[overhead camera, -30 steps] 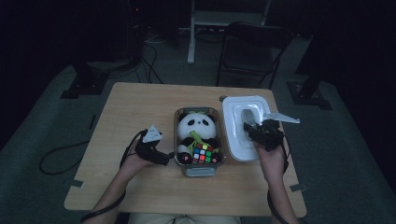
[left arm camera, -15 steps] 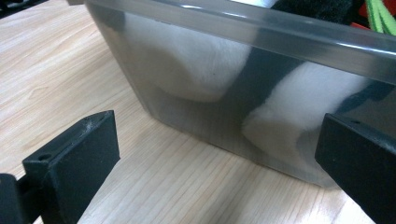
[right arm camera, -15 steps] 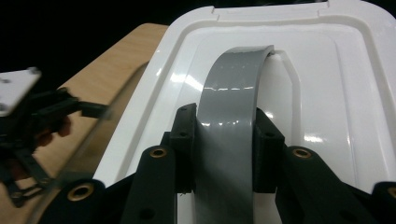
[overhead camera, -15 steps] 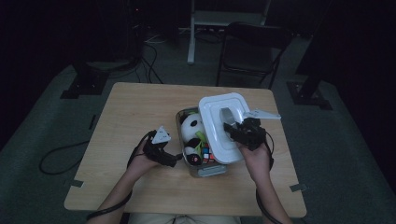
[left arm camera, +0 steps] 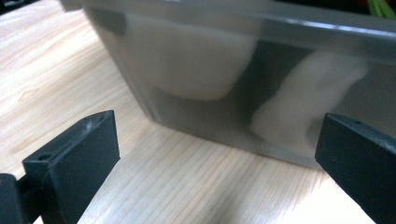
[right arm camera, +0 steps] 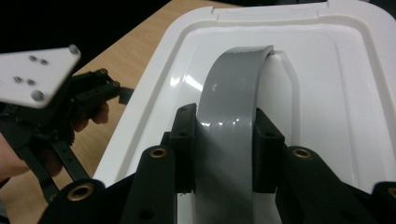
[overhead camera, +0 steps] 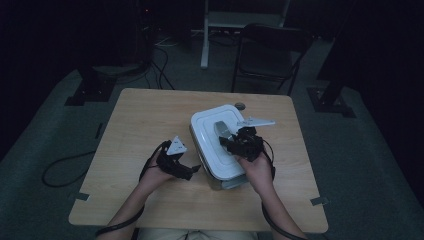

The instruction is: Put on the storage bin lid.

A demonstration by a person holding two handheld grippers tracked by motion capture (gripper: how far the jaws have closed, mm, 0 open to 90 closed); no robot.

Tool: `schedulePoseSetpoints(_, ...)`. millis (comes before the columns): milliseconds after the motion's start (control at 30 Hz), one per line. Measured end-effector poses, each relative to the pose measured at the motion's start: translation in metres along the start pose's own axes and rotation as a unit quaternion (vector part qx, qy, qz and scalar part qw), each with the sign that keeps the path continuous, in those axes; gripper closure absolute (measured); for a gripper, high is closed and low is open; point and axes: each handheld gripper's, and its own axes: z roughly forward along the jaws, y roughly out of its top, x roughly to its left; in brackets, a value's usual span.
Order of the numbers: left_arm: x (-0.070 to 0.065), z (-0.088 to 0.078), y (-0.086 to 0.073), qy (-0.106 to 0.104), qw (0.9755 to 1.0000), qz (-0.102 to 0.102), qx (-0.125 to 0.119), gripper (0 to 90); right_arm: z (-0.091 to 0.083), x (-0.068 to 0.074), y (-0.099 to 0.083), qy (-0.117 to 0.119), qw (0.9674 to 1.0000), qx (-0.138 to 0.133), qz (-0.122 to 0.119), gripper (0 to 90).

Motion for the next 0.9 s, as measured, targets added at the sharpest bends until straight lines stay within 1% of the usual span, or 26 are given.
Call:
schedulePoseSetpoints(100,0.002,-0.002,-0.003,0.004,1.0,-0.005,-0.001,0.5,0.006,0.0,-0.002,0.001,0.9999,0.01,0.003,68.1)
schedulePoseSetpoints(233,0.002,-0.003,-0.006,0.005,1.0,-0.004,0.002,0.4,0.012,0.0,-0.003,0.002,0.9999,0.014,0.008,68.1)
schedulePoseSetpoints(367,0.002,-0.003,-0.007,0.005,1.0,-0.004,0.004,0.4,0.014,0.001,-0.002,0.003,0.9998,0.015,0.009,68.1)
schedulePoseSetpoints(433,0.002,-0.004,-0.008,0.005,1.0,-0.004,0.004,0.5,0.014,0.002,-0.003,0.008,0.9998,0.017,0.012,68.1)
schedulePoseSetpoints(500,0.002,-0.004,-0.008,0.005,1.0,-0.007,0.003,0.4,0.014,0.003,-0.003,0.004,0.9998,0.015,0.011,68.1)
schedulePoseSetpoints(600,0.002,-0.004,-0.009,0.006,1.0,-0.005,0.005,0.4,0.014,0.003,-0.004,0.005,0.9998,0.014,0.016,68.1)
schedulePoseSetpoints(700,0.002,-0.004,-0.009,0.005,1.0,-0.005,0.005,0.4,0.016,0.007,-0.005,-0.002,0.9998,0.019,0.009,68.1)
schedulePoseSetpoints(767,0.001,-0.005,-0.009,0.005,1.0,-0.006,0.003,0.4,0.018,0.007,-0.007,-0.002,0.9998,0.02,0.01,68.2)
schedulePoseSetpoints(833,0.0,-0.005,-0.009,0.005,1.0,-0.006,0.002,0.4,0.019,0.005,-0.008,0.002,0.9997,0.021,0.015,68.4)
schedulePoseSetpoints(900,0.0,-0.004,-0.01,0.004,1.0,-0.003,0.005,0.4,0.02,0.003,-0.009,0.01,0.9995,0.026,0.018,68.6)
